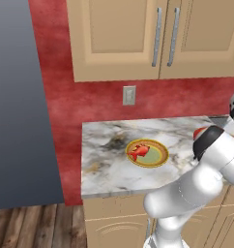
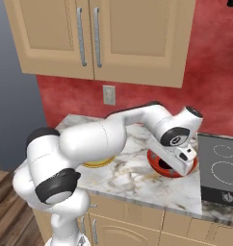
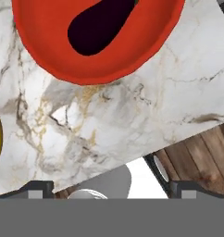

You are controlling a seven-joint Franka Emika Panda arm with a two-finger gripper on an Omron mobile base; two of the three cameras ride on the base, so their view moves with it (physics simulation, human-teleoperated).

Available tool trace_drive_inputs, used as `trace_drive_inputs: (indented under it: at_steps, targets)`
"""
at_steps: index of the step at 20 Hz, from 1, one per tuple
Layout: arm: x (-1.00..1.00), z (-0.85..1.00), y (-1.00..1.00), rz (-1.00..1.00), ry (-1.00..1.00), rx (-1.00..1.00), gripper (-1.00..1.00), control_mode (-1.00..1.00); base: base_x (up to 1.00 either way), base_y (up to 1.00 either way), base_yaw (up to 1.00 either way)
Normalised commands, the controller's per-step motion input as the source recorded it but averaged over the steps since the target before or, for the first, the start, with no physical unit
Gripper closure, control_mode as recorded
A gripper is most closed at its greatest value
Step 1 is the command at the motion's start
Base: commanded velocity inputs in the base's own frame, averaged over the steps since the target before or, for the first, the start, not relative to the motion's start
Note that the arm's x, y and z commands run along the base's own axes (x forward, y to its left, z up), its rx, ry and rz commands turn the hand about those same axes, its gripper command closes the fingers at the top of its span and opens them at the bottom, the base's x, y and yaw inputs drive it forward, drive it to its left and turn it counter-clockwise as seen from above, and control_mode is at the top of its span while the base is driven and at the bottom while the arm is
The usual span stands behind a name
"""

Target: Place the fish on the plate and place the eggplant on the same plate.

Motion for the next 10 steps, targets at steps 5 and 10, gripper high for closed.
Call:
trace_drive_inputs:
  at_steps: [5, 10]
  targets:
    - [0.14, -0.24, -0.22, -0.36, 0.00, 0.00, -1.00, -1.00, 0.00, 0.00, 0.00]
    - [0.07, -0.31, -0.19, -0.19, 0.00, 0.00, -1.00, -1.00, 0.00, 0.00, 0.00]
